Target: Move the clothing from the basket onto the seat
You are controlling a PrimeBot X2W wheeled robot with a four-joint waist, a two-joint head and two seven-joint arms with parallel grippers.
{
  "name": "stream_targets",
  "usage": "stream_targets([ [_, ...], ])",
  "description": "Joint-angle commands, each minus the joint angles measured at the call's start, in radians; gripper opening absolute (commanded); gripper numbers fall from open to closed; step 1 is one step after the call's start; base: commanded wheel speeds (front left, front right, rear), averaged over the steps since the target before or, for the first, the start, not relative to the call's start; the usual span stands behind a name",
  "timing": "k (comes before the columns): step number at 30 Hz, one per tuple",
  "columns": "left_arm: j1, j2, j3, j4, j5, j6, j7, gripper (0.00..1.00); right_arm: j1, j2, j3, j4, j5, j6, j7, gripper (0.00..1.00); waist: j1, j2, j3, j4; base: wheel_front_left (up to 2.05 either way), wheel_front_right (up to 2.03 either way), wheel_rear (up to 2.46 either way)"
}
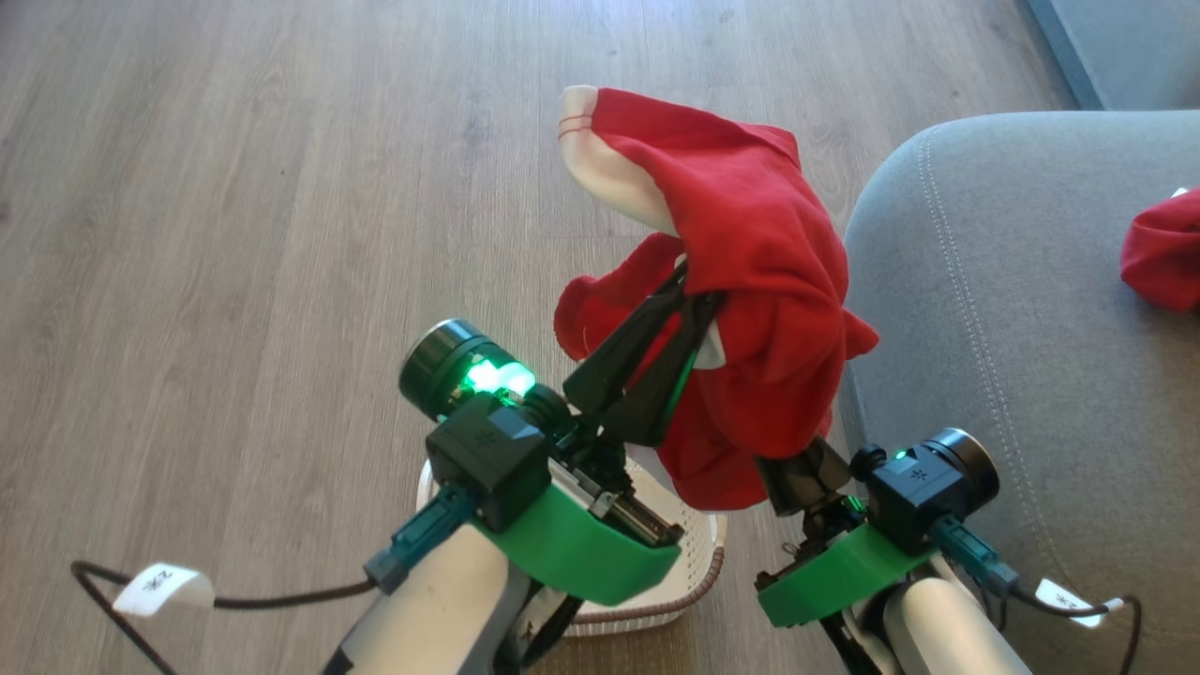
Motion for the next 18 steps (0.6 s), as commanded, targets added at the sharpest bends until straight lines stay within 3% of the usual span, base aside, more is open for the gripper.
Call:
stream_targets([
  [1,-0.031,0.006,0.047,-0.023,0.003,0.0,-0.005,0.0,-0.048,0.015,0.012,-0.033,0.007,0.0,-0.006,0.0,0.0,0.0,0.001,-0.001,0.0,0.0,0.0],
  [18,-0.013,0.006,0.124,0.086,0.014,-0.014,-0.005,0.0,-0.053,0.015,-0.129,-0.094,0.085,0.0,-0.006,0.0,0.0,0.0,0.009,-0.013,0.0,0.0,0.0],
])
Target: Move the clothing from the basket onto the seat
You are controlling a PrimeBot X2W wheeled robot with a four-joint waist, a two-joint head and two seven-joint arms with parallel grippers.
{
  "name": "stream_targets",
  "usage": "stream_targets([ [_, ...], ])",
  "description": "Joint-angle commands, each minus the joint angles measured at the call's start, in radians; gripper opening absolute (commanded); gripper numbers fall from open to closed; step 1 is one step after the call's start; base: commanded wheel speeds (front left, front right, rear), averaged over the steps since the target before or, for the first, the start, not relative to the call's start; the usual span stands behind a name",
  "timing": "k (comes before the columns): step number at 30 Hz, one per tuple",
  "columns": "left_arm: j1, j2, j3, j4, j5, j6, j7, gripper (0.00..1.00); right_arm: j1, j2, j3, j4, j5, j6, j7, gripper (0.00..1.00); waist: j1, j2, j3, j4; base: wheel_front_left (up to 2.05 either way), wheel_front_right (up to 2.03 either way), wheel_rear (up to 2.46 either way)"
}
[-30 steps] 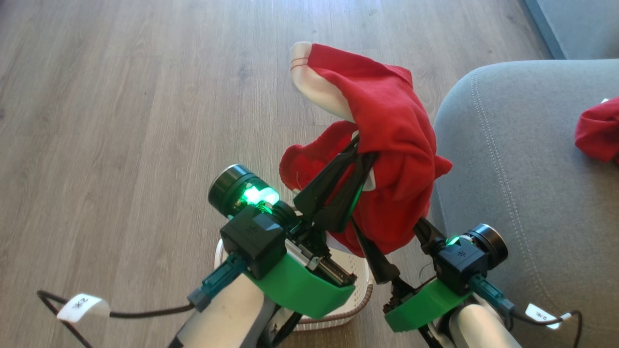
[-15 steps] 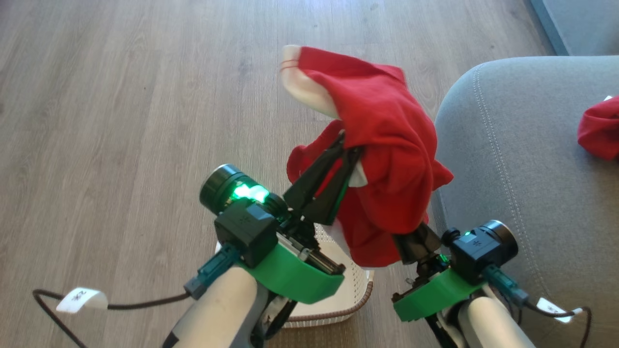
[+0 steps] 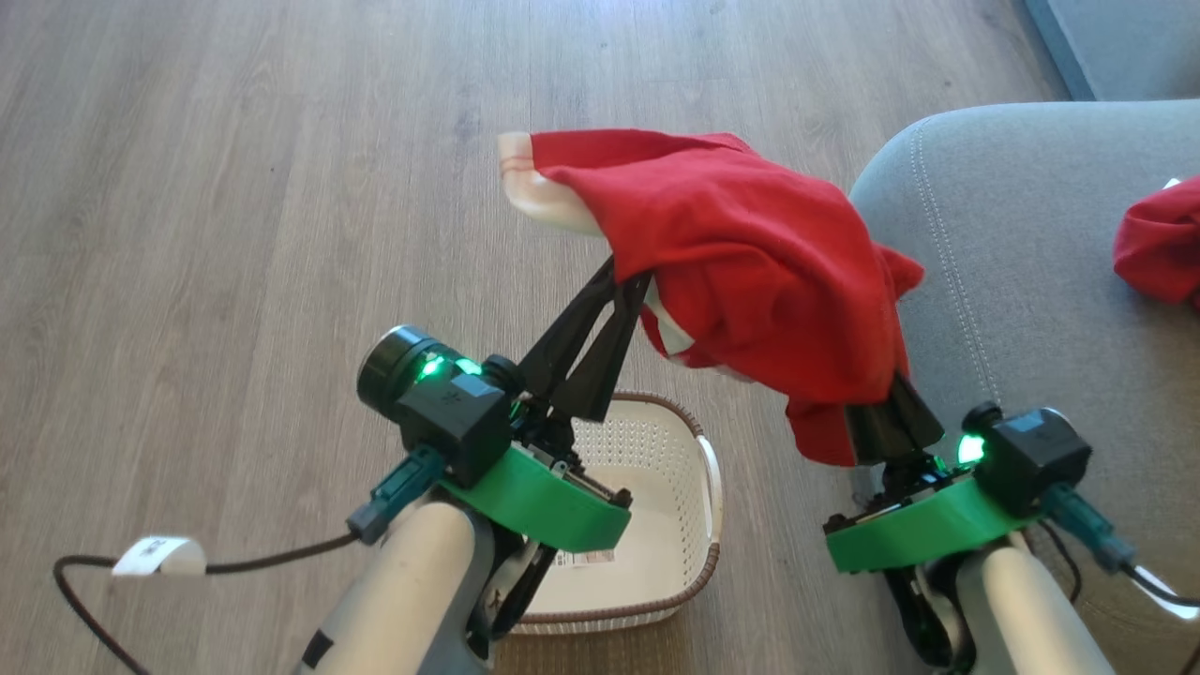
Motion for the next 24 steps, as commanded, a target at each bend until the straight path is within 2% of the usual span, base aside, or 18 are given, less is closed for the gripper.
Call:
stream_targets([
  [1,-0.017,0.006,0.034,-0.016,0.012,-0.006,-0.005,0.0,-0.056,0.012,0.013,-0.046,0.012,0.0,-0.006,0.0,0.0,0.0,-0.001,0.0,0.0,0.0,0.0],
  [10,-0.004,0.006,-0.002,0.102,0.031,-0.027,-0.005,0.0,-0.083,0.012,-0.004,-0.105,0.052,0.0,-0.006,0.0,0.0,0.0,-0.003,0.0,0.0,0.0,0.0],
  [24,0.016,0.006,-0.074,0.206,0.034,-0.064,-0.005,0.0,-0.094,0.012,-0.029,-0.134,0.091,0.0,-0.006,0.0,0.0,0.0,-0.002,0.001,0.0,0.0,0.0],
])
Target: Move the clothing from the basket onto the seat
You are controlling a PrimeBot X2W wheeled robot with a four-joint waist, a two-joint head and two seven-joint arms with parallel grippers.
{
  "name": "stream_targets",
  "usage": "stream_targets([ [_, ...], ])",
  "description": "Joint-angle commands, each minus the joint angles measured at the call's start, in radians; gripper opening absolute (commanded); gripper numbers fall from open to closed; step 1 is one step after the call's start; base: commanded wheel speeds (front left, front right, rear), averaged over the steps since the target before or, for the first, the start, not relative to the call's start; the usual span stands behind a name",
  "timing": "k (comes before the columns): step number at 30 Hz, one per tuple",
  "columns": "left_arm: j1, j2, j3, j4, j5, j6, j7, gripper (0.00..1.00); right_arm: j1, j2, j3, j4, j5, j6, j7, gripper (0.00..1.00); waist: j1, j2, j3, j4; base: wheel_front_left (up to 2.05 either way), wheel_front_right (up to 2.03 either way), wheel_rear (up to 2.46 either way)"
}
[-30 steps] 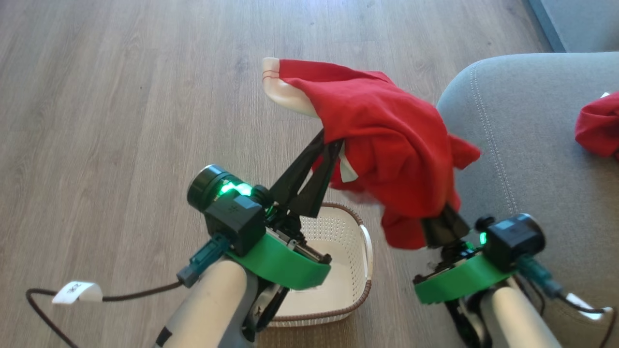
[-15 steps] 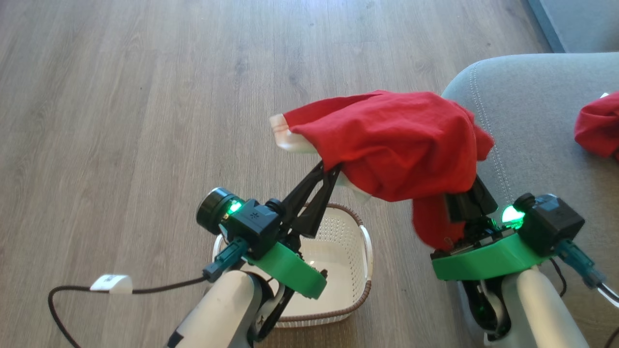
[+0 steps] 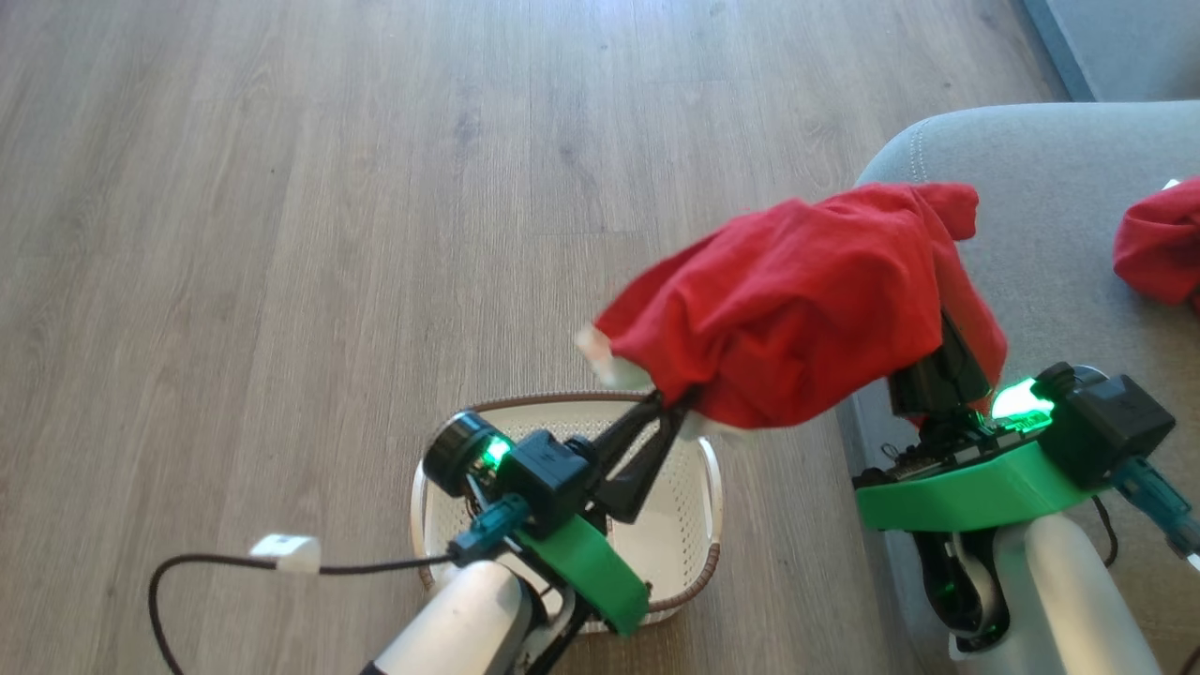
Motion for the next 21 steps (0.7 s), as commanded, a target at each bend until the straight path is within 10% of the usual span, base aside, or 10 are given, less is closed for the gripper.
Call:
stream_targets([
  [1,-0.024,0.005,0.019,-0.021,0.009,-0.005,-0.005,0.0,-0.052,0.012,0.017,-0.042,0.006,0.0,-0.006,0.0,0.0,0.0,0.0,0.001,0.0,0.0,0.0],
  [10,-0.016,0.005,-0.018,0.04,0.022,-0.024,-0.005,0.0,-0.046,0.012,0.024,-0.043,0.014,0.0,-0.006,0.0,0.0,0.0,0.002,0.007,0.0,0.0,0.0],
  [12,-0.015,0.005,-0.016,0.049,0.03,-0.022,-0.005,0.92,-0.045,0.012,0.025,-0.044,0.015,0.0,-0.006,0.0,0.0,0.0,0.003,0.008,0.0,0.0,0.0],
  [21,0.007,0.005,-0.005,0.098,0.061,-0.025,-0.005,1.0,-0.041,0.012,0.019,-0.045,0.019,0.0,-0.006,0.0,0.0,0.0,0.004,0.0,0.0,0.0,0.0],
])
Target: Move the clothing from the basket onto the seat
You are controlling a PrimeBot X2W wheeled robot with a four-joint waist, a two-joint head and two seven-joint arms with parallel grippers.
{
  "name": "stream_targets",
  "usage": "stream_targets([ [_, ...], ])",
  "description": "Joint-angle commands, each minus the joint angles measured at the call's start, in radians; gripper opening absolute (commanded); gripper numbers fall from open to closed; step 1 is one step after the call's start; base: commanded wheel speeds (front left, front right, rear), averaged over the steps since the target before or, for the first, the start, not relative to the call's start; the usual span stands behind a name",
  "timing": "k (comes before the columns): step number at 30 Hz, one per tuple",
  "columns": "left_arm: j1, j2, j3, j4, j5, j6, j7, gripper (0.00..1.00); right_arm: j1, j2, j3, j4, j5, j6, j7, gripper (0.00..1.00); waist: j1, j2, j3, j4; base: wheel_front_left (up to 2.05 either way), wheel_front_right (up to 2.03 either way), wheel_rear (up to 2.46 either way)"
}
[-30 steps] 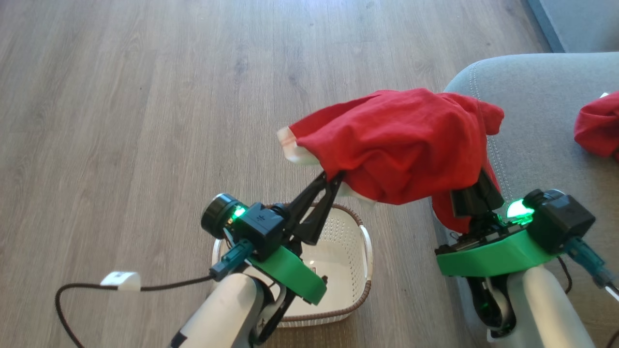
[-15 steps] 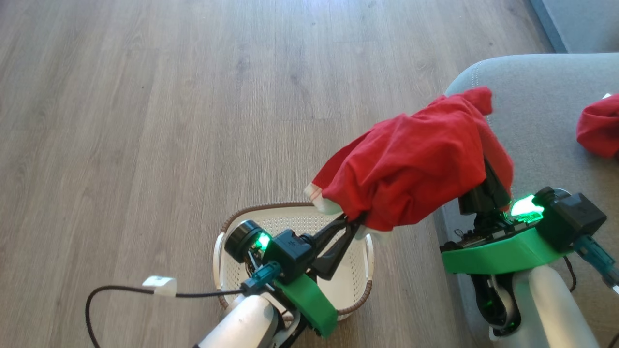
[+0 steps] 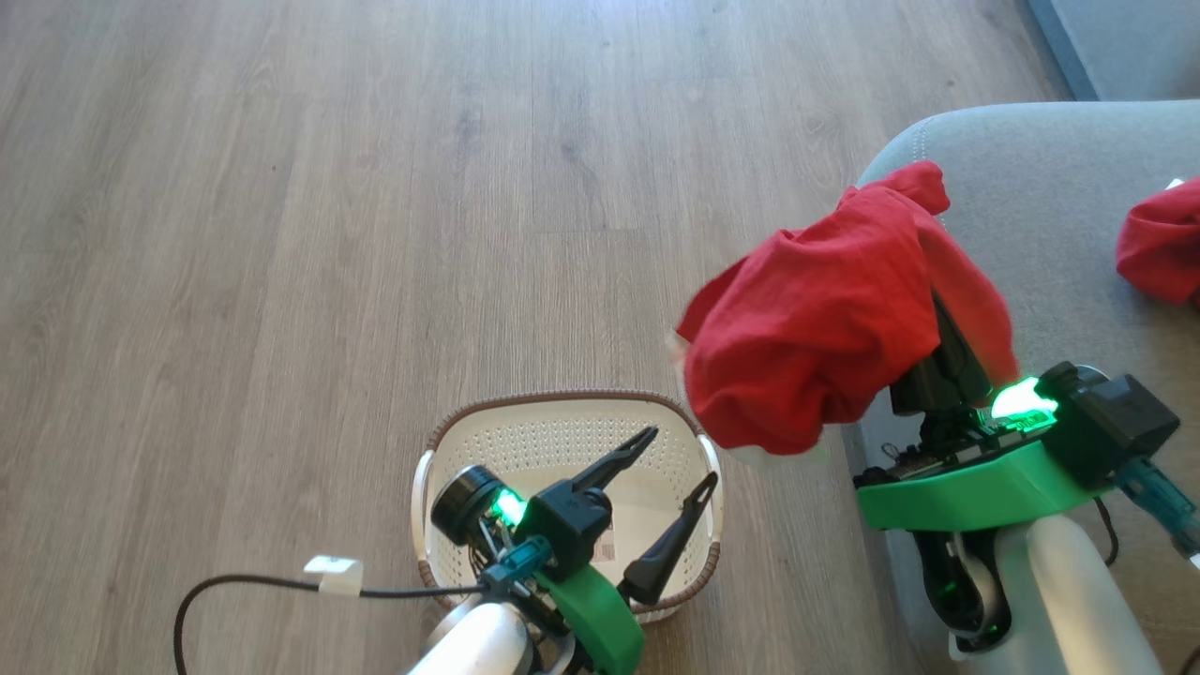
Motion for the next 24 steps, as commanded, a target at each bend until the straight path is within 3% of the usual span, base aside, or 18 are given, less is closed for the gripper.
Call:
stream_targets([
  [1,-0.023,0.004,0.038,-0.024,0.013,-0.001,-0.005,1.0,-0.042,0.012,0.015,-0.04,0.007,0.0,-0.006,0.0,0.0,0.0,0.001,-0.002,0.0,0.0,0.0],
  [16,0.04,0.004,0.087,0.045,0.044,-0.015,-0.005,1.0,-0.032,0.012,-0.035,-0.042,0.011,0.0,-0.006,0.0,0.0,0.0,-0.001,-0.01,0.0,0.0,0.0],
  [24,0.071,0.004,0.122,-0.032,0.076,-0.017,-0.005,1.0,-0.025,0.012,-0.044,-0.042,0.005,0.0,-0.006,0.0,0.0,0.0,-0.004,-0.015,0.0,0.0,0.0],
])
